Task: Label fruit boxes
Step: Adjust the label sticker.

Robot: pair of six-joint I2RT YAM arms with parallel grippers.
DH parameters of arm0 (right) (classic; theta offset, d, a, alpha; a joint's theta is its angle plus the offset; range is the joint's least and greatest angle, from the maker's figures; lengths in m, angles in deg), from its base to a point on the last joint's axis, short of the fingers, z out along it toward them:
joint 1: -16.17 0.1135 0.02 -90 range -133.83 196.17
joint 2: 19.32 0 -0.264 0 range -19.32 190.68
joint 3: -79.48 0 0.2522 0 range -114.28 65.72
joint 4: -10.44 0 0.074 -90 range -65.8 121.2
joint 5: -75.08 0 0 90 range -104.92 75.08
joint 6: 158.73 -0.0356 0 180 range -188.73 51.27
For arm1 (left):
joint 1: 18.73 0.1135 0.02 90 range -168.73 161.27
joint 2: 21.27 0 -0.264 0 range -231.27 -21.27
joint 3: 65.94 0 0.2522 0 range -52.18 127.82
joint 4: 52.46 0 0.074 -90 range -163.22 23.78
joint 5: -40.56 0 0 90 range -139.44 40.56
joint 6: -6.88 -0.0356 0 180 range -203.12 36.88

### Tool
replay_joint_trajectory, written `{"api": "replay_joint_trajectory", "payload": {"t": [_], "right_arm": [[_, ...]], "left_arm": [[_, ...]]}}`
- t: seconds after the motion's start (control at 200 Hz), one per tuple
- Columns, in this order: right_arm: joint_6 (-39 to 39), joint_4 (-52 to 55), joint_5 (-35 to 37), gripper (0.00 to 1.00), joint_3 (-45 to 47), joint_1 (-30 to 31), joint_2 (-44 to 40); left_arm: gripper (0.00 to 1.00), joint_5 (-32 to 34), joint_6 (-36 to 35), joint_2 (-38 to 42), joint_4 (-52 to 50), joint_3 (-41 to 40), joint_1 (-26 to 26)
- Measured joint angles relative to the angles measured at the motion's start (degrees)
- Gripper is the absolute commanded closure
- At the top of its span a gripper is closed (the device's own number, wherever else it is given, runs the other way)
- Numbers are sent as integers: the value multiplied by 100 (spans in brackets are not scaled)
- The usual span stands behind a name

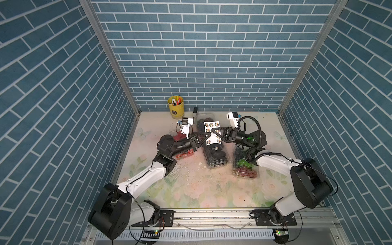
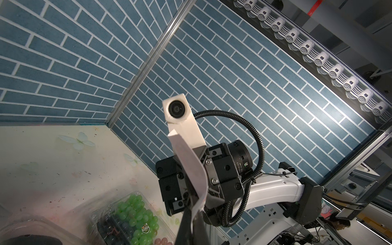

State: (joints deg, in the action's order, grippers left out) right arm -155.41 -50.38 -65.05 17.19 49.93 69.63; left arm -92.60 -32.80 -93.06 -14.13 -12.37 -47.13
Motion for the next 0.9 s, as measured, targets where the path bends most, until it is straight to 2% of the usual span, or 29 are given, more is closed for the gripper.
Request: {"api": "replay_joint_trajectory", "payload": {"t": [0.76, 0.9], "right_arm": [[109, 221, 46, 100, 0, 24, 0], [175, 284, 2, 78, 0, -2, -4]], "left_arm": [[100, -74, 85, -13, -48, -2, 74], [100, 0, 92, 13, -22, -20, 120]]}}
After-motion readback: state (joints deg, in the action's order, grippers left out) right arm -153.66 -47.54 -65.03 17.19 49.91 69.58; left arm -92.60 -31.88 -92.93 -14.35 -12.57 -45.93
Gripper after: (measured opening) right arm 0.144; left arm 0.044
